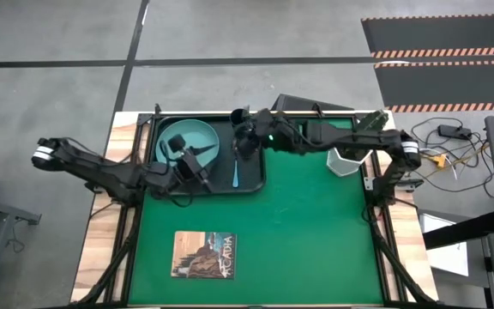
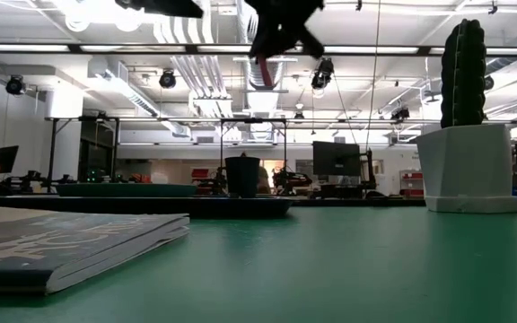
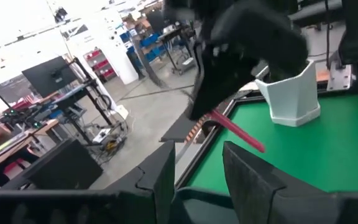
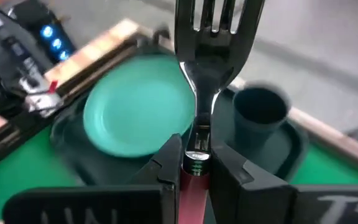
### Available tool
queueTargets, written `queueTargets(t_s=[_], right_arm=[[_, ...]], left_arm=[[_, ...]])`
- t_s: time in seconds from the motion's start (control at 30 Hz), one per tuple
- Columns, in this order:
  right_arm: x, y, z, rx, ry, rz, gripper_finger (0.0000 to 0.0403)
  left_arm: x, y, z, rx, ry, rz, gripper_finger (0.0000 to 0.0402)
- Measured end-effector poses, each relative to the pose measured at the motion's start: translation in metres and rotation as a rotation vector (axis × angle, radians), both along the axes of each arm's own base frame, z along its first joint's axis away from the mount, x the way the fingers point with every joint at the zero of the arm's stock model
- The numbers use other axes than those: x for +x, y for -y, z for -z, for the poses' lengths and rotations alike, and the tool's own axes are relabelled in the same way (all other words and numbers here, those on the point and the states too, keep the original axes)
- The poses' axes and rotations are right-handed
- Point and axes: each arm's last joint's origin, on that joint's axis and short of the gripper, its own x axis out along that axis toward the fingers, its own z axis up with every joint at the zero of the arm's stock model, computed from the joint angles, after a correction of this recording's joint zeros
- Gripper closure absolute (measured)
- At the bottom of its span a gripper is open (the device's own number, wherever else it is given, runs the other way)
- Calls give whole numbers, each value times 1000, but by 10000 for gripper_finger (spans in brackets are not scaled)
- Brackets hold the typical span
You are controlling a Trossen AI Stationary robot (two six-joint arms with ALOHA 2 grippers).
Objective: Pick and place plate/cup/fork/spoon on tray
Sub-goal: Put the pink fork on the black tray to the right of the blue spoon
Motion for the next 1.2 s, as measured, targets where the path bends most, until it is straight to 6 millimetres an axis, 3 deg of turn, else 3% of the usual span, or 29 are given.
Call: queueTargets(t_s=[0.23,0.5,0.77,1.0,1.2], right_arm=[[4,31,33,303,-111,70,362],[27,47,91,565,-187,131,363],[43,58,152,851,-281,154,361],[42,77,178,928,-303,249,361],[41,84,184,934,-303,285,360]], left_arm=[[-30,-7,-5,-64,-24,-14,285],[-55,-13,-4,-163,-28,-38,285],[-64,-15,-4,-172,-11,-37,285],[-71,-17,-4,-158,-7,-33,285],[-75,-18,-5,-155,2,-31,285]])
